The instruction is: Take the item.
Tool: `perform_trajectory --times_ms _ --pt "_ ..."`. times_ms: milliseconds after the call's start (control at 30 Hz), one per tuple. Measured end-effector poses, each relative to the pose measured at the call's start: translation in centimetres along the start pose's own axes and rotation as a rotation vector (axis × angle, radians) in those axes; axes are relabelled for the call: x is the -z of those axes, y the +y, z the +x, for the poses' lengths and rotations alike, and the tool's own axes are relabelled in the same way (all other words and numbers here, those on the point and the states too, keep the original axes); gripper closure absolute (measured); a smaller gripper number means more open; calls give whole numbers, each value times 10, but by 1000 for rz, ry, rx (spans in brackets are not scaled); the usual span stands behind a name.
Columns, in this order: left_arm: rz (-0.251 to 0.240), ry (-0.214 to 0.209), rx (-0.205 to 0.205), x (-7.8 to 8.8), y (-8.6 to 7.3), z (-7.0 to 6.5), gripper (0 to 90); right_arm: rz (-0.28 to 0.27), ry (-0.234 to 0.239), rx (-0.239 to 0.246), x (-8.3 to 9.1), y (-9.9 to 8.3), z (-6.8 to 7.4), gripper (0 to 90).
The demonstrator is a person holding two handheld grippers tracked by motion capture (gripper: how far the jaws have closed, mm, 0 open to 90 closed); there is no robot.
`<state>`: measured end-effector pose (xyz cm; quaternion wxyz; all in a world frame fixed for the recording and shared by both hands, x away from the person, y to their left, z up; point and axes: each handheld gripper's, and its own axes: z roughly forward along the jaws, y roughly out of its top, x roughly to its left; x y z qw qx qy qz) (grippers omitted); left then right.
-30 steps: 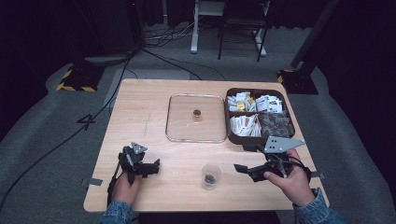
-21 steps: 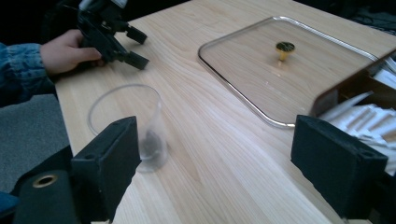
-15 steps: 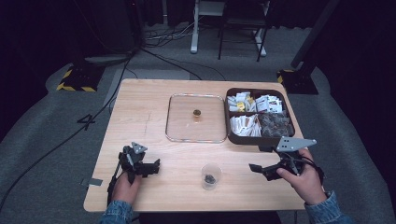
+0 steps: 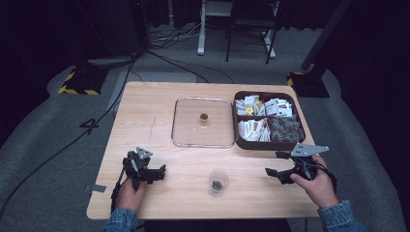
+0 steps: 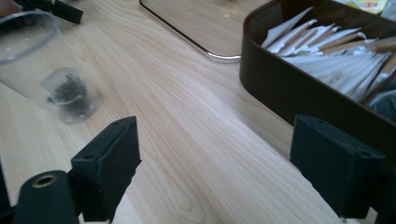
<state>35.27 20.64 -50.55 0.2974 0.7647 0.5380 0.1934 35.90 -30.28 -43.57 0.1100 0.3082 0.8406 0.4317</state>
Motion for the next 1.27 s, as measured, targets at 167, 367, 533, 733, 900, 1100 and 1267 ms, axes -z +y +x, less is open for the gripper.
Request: perform_trajectory --times_ms 167,367,533,733,900,1100,1267 --pt "0 0 0 0 0 0 0 -17 -6 -14 -8 -15 -7 163" --pt "0 -1 1 0 0 0 0 -8 7 -20 -19 -32 -9 163" --pt "0 -1 0 0 0 0 0 9 9 -31 -27 -44 -9 163" --pt "0 0 0 0 0 0 0 36 3 -19 -33 -50 -6 163" --pt "0 0 1 0 0 0 0 66 -11 11 -36 -52 -3 161" --pt "0 0 0 0 0 0 0 97 -65 59 -42 -55 1 138" --pt "1 1 -2 0 0 0 0 101 -72 53 -44 -54 2 117"
